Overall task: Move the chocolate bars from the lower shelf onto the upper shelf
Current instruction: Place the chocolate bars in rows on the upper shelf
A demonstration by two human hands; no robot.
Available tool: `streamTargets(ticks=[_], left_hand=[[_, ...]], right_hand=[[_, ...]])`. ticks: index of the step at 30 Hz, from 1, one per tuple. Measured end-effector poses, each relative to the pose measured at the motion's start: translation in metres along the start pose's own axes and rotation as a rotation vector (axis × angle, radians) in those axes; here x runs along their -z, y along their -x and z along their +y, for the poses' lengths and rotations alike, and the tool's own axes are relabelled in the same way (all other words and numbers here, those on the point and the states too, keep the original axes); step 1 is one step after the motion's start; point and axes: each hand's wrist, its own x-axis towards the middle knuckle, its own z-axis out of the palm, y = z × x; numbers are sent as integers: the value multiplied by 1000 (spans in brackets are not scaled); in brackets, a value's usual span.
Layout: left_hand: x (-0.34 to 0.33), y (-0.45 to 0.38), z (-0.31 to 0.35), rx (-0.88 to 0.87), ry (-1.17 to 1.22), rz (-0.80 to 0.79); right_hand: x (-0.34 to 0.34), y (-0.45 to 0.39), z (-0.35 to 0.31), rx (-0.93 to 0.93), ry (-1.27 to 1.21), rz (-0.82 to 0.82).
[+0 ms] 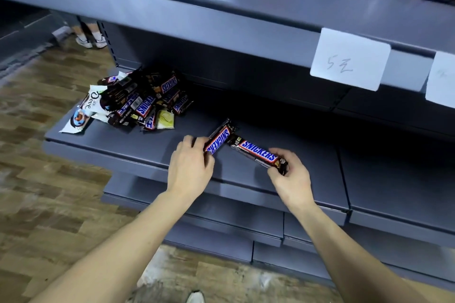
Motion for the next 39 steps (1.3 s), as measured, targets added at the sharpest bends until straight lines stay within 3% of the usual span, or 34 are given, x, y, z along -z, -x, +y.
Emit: streamTargets(ticks=[10, 15, 21, 25, 29, 32, 35, 39], left_hand=[[0, -24, -14, 1, 70, -101], [2, -28, -24, 3, 105, -116], [2, -23, -18, -3, 61, -113], [8, -18, -2, 12, 12, -201], [6, -14, 16, -65, 343, -209], [3, -30, 11, -117, 120, -104], [4, -46, 3, -223, -258, -255], [4, -33, 20, -388, -348, -205]], right_hand=[[-5, 0, -10, -17, 107, 40], [3, 1, -11, 45, 313, -22], [8, 1, -10, 82, 469, 9], [13, 10, -11, 71, 481, 74], [30, 20, -6, 38, 487, 77], [49, 28, -1, 5, 477, 84], [65, 38, 0, -15, 438, 86], [82, 55, -2, -1, 336, 109]])
